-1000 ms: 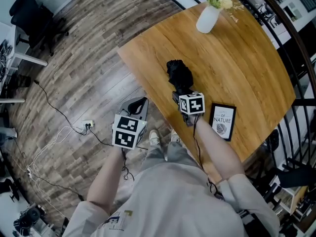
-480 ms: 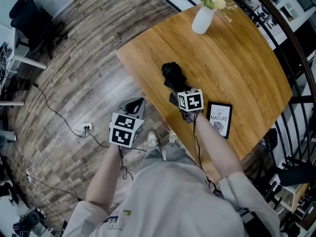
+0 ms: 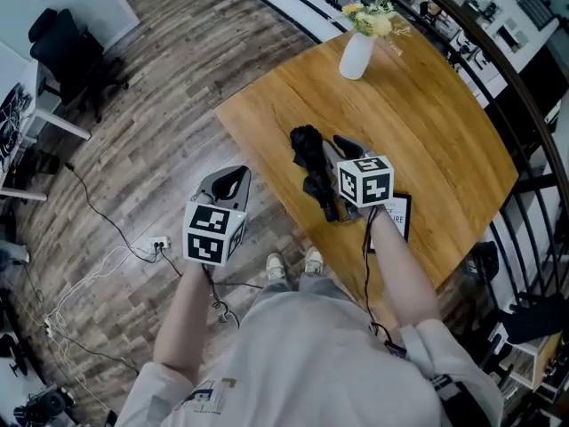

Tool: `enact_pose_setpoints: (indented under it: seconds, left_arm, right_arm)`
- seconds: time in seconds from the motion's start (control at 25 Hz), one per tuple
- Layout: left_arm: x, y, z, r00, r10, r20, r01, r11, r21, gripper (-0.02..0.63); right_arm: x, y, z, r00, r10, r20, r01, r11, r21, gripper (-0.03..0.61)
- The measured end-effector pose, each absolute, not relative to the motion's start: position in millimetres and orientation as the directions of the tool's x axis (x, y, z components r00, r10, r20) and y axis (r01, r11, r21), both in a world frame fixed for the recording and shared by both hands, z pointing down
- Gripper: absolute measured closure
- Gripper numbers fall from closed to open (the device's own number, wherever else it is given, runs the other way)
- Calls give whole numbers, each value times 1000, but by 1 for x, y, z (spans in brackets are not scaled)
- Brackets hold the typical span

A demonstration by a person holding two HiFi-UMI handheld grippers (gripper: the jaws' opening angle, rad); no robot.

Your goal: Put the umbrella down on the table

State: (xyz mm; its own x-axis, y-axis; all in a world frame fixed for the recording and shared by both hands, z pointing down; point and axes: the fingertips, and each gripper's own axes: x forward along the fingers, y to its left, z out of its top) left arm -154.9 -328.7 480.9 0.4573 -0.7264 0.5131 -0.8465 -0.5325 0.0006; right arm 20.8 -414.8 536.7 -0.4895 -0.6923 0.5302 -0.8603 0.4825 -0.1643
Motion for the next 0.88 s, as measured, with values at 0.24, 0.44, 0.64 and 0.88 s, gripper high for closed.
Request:
enact_pose_setpoints:
  seconds: [0.24,0.44,0.64,0.88]
  left_arm:
    - [-156,-317,420,452,-784,426,-842,-532,-85,597]
    - [-162,-304,371,434,-840,325,-853,-499,-150,597]
    - [-176,-287,324,392,-894,216,-883,-432,-185,597]
    - [-175,-262,298,394,-902,176,-878,-426,-219,597]
  right_arm:
    - [4,-382,433,-605,-722,337,-794,581,-180,461]
    - [-9,-346,370,-659,-715,233,-748,655,-107,474]
    - [-15,-312,324,-696,-703,143,-716,694,-75,489]
    - [-16,-276,294,-740,-667,82,-672,736,-81,522]
